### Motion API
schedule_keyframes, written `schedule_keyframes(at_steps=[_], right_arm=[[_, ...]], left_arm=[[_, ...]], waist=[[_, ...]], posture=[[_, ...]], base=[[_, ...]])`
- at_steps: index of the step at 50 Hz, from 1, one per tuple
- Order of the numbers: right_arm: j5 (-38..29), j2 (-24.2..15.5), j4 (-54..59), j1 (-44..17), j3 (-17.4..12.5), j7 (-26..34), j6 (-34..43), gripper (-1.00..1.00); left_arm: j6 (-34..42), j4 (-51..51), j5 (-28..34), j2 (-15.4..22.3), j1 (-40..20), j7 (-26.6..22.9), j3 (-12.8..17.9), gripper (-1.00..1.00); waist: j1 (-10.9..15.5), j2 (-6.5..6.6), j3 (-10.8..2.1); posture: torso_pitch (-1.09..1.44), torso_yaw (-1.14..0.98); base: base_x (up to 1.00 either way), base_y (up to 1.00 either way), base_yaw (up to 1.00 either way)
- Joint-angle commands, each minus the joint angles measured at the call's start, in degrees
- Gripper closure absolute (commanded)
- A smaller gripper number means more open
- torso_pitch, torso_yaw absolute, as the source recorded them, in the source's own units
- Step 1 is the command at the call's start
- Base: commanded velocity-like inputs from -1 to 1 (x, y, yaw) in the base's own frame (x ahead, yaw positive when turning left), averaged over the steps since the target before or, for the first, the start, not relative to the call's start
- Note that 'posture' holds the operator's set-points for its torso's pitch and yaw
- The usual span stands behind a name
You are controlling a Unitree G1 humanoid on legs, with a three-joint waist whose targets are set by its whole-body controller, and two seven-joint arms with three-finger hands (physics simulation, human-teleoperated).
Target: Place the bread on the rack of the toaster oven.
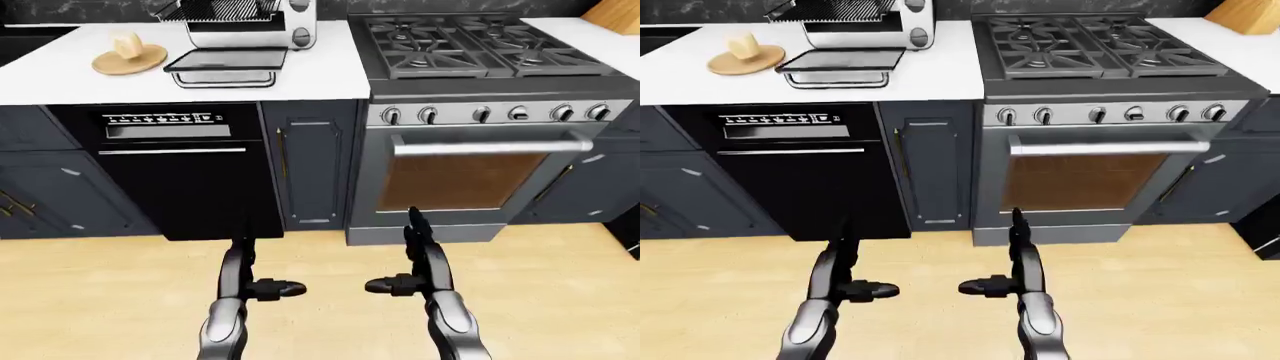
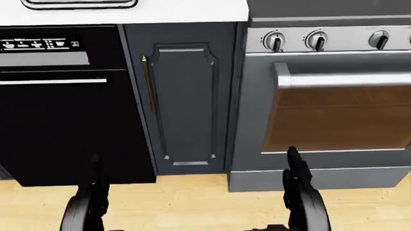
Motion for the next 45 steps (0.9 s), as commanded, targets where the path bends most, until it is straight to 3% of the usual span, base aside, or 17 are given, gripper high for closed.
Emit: schedule_keyframes(at_steps=[1, 3, 4, 5, 7, 13, 19, 23, 30, 31, 33, 37, 39, 42, 43, 44, 45], right_arm=[[-0.3, -0.7, -11.2, -2.5, 0.1, -0.2, 1.9, -1.00], [-0.6, -0.7, -14.8, -3.5, 0.1, -0.1, 4.3, -1.00], [-0.7, -0.7, -15.9, -3.6, 0.1, 0.0, 5.2, -1.00], [-0.9, -0.7, -18.0, -3.9, 0.2, 0.1, 6.6, -1.00], [-1.2, -0.8, -20.8, -4.4, 0.2, 0.3, 9.0, -1.00], [-1.4, -1.3, -29.2, -7.2, -0.5, 0.6, 16.6, -1.00], [-2.0, -2.0, -38.2, -11.3, -0.9, 0.8, 25.5, -1.00], [-2.5, -2.2, -40.1, -12.1, -0.7, 0.9, 26.0, -1.00], [-3.2, -3.5, -46.9, -19.3, -1.7, 1.0, 34.5, -1.00], [-3.3, -3.9, -48.6, -21.0, -1.8, 0.8, 37.2, -1.00], [-3.1, -4.7, -52.3, -25.8, -2.4, 0.7, 44.1, -1.00], [-2.6, -6.2, -54.9, -30.9, -2.8, 0.3, 50.1, -1.00], [-2.3, -6.4, -55.6, -31.9, -3.0, 0.2, 51.0, -1.00], [-1.9, -7.1, -55.8, -33.7, -3.3, 0.0, 52.4, -1.00], [-1.9, -7.5, -55.5, -34.3, -3.4, 0.0, 52.6, -1.00], [-1.9, -7.4, -55.3, -33.0, -3.2, -0.2, 51.0, -1.00], [-2.0, -7.3, -55.3, -32.2, -3.0, -0.2, 50.0, -1.00]], left_arm=[[0.6, -9.7, -0.3, 0.5, -2.1, 0.3, 0.3, -1.00], [2.4, -12.3, 0.5, 0.5, -2.2, 0.4, 0.0, -1.00], [3.1, -13.0, 0.5, 0.5, -2.5, 0.5, 0.3, -1.00], [4.7, -15.0, 0.7, 0.8, -2.5, 0.0, 0.2, -1.00], [6.9, -17.6, 1.3, 1.3, -2.9, -0.4, 0.5, -1.00], [14.2, -25.2, 2.4, 1.9, -5.0, -1.2, 1.6, -1.00], [23.0, -32.4, 3.8, 2.8, -10.1, -2.1, 2.0, -1.00], [26.1, -34.6, 4.0, 3.3, -12.9, -2.2, 2.6, -1.00], [31.2, -38.8, 3.8, 4.7, -17.4, -1.4, 3.9, -1.00], [32.8, -40.0, 3.6, 5.0, -18.8, -1.2, 4.3, -1.00], [35.0, -41.7, 3.7, 5.7, -20.1, -1.4, 4.3, -1.00], [39.3, -43.4, 3.5, 7.2, -24.3, -2.2, 5.0, -1.00], [40.1, -43.5, 3.6, 7.6, -25.5, -2.1, 4.9, -1.00], [41.1, -44.2, 3.6, 7.7, -26.3, -2.1, 4.8, -1.00], [41.4, -44.3, 3.6, 8.0, -26.8, -2.2, 4.9, -1.00], [41.3, -44.1, 3.6, 8.0, -27.0, -2.0, 5.1, -1.00], [41.2, -44.2, 3.8, 8.2, -26.8, -2.0, 5.1, -1.00]], waist=[[-0.1, -0.45, -0.05], [0.5, -0.12, -3.78], [0.5, -0.15, -2.07], [0.4, -0.42, -1.34], [0.5, -0.40, -3.92], [0.6, -0.24, -4.86], [0.6, -0.14, -5.14], [0.6, -0.12, -5.11], [0.5, -0.05, -5.00], [0.4, 0.41, -5.83], [0.4, 0.20, -4.88], [-0.1, -0.12, -4.08], [-0.1, 0.67, -4.08], [-0.7, 5.08, -3.76], [-0.1, 3.39, -3.90], [-0.5, 4.04, -3.40], [-0.3, 3.76, -3.12]], posture=[[0.00, 0.00], [0.00, 0.00], [0.00, 0.00], [0.00, 0.00], [0.00, 0.00], [0.00, 0.00], [0.00, 0.00], [0.00, 0.00], [0.00, 0.00], [0.00, 0.00], [0.00, 0.00], [0.00, 0.00], [0.00, 0.00], [0.00, 0.00], [0.00, 0.00], [0.00, 0.00], [0.00, 0.00]], base=[[0.00, 0.00, 0.00], [0.00, 0.00, 0.00], [0.00, 0.00, 0.00], [0.00, 0.00, 0.00], [0.00, 0.00, 0.00], [0.00, 0.00, 0.00], [0.00, 0.00, 0.00], [0.00, 0.00, 0.00], [0.00, 0.00, 0.00], [0.00, 0.12, 0.00], [0.00, 0.14, 0.00], [0.00, 0.25, 0.00], [0.01, 0.25, 0.00], [0.00, 0.25, 0.00], [0.01, 0.25, 0.00], [0.02, 0.26, 0.00], [0.02, 0.26, 0.00]])
